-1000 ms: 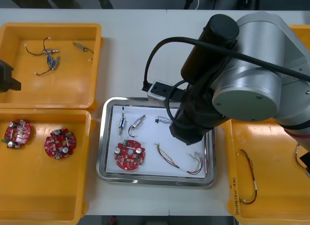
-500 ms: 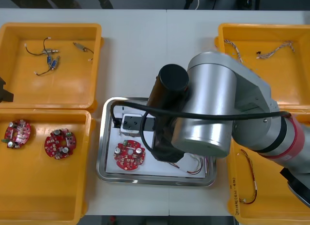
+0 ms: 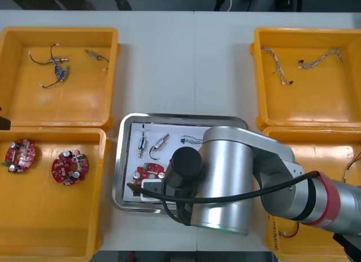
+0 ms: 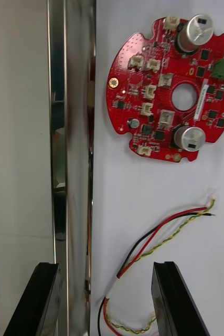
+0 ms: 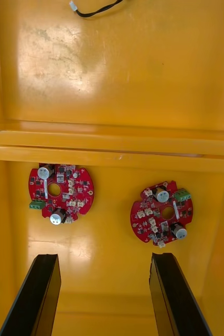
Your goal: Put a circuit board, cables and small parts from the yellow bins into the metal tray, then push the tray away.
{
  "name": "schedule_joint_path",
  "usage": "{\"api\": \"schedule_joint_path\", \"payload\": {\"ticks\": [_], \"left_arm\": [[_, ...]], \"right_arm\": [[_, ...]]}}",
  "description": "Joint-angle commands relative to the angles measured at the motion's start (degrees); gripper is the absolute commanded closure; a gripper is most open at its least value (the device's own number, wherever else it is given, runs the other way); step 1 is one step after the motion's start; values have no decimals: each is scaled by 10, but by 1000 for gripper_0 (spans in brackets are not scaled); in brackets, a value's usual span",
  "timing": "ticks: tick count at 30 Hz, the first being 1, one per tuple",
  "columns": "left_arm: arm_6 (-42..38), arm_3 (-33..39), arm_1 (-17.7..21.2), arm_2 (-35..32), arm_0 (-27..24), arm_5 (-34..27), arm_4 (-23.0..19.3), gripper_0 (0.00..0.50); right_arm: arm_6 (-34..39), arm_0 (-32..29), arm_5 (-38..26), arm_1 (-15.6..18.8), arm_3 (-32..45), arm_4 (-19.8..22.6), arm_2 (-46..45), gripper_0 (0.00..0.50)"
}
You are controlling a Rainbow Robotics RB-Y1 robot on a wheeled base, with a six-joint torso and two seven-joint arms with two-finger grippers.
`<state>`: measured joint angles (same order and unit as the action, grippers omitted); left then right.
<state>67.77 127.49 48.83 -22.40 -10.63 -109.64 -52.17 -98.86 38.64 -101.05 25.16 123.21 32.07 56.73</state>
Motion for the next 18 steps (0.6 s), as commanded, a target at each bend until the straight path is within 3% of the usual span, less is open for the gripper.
{"api": "schedule_joint_path", "payload": {"ticks": [1,18], "left_arm": [[69,17,-10,-16,11,-4,-5,0],[76,17,-10,-5,12,-4,-5,0]], "right_arm": [[-13,-25,7,-15,5,-25,28,0],[-7,-46,23,-57,-57,-53,35,0]]}}
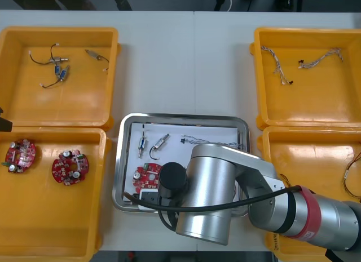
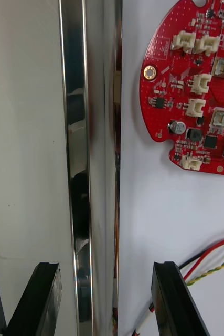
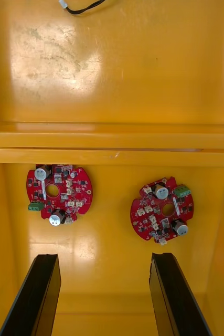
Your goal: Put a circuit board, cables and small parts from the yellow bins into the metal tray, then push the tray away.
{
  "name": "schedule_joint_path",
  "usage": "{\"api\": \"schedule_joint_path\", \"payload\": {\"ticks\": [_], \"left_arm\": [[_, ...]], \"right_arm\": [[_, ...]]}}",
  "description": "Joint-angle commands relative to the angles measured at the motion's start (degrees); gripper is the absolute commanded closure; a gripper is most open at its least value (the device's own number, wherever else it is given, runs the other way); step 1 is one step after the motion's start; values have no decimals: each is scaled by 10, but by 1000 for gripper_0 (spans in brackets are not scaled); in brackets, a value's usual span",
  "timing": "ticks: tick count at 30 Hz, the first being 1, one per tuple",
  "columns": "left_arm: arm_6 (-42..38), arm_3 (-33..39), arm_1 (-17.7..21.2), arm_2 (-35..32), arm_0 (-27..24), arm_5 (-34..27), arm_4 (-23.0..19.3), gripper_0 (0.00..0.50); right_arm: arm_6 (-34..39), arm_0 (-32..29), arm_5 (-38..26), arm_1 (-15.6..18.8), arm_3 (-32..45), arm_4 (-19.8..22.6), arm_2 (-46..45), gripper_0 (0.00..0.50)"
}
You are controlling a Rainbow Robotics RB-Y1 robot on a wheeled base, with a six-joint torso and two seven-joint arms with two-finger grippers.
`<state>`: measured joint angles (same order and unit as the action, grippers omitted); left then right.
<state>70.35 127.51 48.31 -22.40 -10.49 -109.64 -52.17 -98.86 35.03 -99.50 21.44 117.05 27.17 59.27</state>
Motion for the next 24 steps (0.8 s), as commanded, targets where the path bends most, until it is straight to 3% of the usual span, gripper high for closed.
{"api": "schedule_joint_path", "payload": {"ticks": [1,24], "left_arm": [[50,17,-5,-5,11,-4,-5,0],[50,17,-5,-5,11,-4,-5,0]], "right_arm": [[-7,-11,7,-18,5,-3,11,0],[0,-44,27,-15,4,-70,44,0]]}}
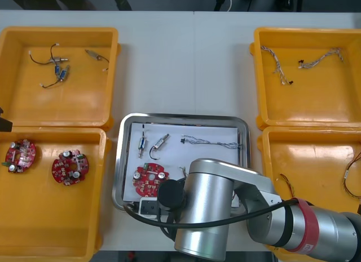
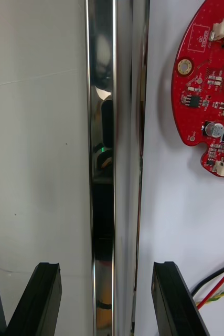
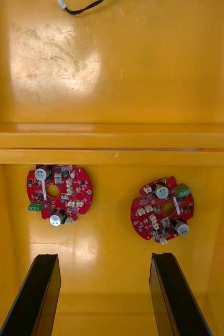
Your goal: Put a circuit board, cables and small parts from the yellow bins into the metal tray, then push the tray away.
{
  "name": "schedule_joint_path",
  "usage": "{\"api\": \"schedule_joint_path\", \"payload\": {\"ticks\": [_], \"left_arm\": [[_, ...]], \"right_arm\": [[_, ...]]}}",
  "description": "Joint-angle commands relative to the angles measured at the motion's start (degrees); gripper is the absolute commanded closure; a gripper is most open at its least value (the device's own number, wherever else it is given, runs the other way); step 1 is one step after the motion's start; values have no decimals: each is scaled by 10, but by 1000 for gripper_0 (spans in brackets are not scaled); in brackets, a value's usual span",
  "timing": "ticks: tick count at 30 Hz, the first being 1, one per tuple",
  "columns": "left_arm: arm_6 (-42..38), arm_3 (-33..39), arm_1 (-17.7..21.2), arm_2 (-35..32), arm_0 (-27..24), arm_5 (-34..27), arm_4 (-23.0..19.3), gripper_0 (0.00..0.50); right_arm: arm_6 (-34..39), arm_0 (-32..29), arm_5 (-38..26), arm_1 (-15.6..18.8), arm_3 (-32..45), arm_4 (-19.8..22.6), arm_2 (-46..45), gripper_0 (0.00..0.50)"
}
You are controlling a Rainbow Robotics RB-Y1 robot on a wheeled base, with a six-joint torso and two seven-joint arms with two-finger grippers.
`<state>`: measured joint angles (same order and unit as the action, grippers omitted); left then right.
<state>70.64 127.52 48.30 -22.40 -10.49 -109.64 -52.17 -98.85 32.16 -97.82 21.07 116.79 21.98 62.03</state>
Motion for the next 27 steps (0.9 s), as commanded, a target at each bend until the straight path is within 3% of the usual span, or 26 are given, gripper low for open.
{"api": "schedule_joint_path", "payload": {"ticks": [1,27], "left_arm": [[47,17,-5,-5,11,-4,-5,0],[47,17,-5,-5,11,-4,-5,0]], "right_arm": [[1,-17,11,-11,7,-22,17,0],[13,-15,28,-24,-23,-24,20,0]]}}
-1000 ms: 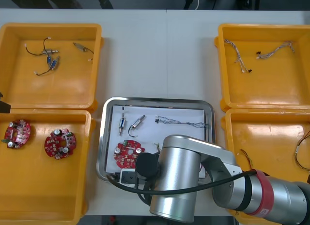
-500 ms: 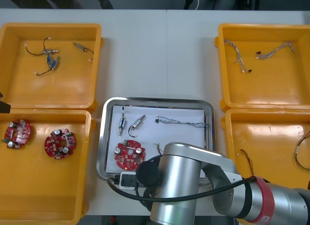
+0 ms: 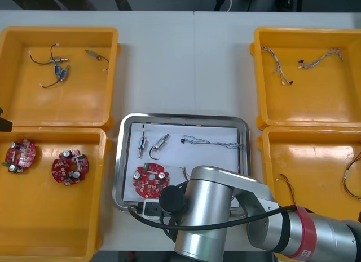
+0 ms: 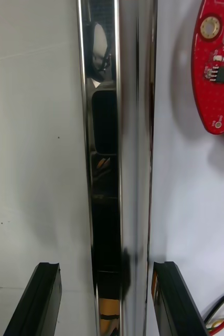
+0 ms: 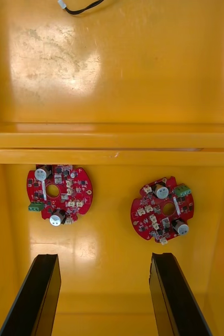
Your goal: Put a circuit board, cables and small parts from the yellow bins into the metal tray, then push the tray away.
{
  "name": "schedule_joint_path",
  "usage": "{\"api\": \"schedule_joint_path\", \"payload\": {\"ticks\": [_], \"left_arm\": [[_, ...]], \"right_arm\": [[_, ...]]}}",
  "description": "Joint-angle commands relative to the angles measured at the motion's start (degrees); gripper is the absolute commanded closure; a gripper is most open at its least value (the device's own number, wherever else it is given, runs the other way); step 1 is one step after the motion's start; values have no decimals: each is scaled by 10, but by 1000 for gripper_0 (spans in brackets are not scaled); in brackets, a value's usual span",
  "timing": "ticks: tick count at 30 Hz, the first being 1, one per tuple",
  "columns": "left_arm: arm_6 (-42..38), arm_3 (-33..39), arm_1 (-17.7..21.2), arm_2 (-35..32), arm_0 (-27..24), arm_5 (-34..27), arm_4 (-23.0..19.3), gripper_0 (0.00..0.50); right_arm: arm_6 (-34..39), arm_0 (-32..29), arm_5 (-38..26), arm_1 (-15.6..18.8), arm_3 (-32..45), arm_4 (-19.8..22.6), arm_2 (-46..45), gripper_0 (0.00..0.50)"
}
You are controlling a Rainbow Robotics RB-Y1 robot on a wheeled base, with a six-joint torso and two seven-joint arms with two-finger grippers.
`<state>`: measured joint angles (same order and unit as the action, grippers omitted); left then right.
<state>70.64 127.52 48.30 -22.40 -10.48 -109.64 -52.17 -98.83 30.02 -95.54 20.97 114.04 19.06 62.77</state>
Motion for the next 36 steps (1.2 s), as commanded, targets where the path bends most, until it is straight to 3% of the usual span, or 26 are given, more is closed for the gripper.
{"api": "schedule_joint_path", "payload": {"ticks": [1,9,21,23,24,25,26,27,28,30,36], "left_arm": [[47,17,-5,-5,11,-4,-5,0],[47,17,-5,-5,11,-4,-5,0],[47,17,-5,-5,11,-4,-5,0],[47,17,-5,-5,11,-4,-5,0],[47,17,-5,-5,11,-4,-5,0],[47,17,-5,-5,11,-4,-5,0],[47,17,-5,-5,11,-4,-5,0],[47,17,-5,-5,11,-4,-5,0],[47,17,-5,-5,11,-4,-5,0],[47,17,-5,-5,11,-4,-5,0],[47,17,-5,-5,11,-4,-5,0]], "right_arm": [[14,7,5,-25,5,4,12,0],[23,7,6,-34,5,-17,30,0],[26,7,7,-34,5,-16,30,0],[26,7,7,-34,5,-17,30,87],[26,7,7,-34,5,-17,30,87],[26,8,8,-34,5,-18,30,155],[26,8,7,-33,5,-19,30,188],[26,9,7,-32,5,-20,30,188],[26,10,8,-31,5,-22,30,254],[25,12,7,-30,5,-25,30,314],[22,14,8,-25,5,-37,30,351]]}}
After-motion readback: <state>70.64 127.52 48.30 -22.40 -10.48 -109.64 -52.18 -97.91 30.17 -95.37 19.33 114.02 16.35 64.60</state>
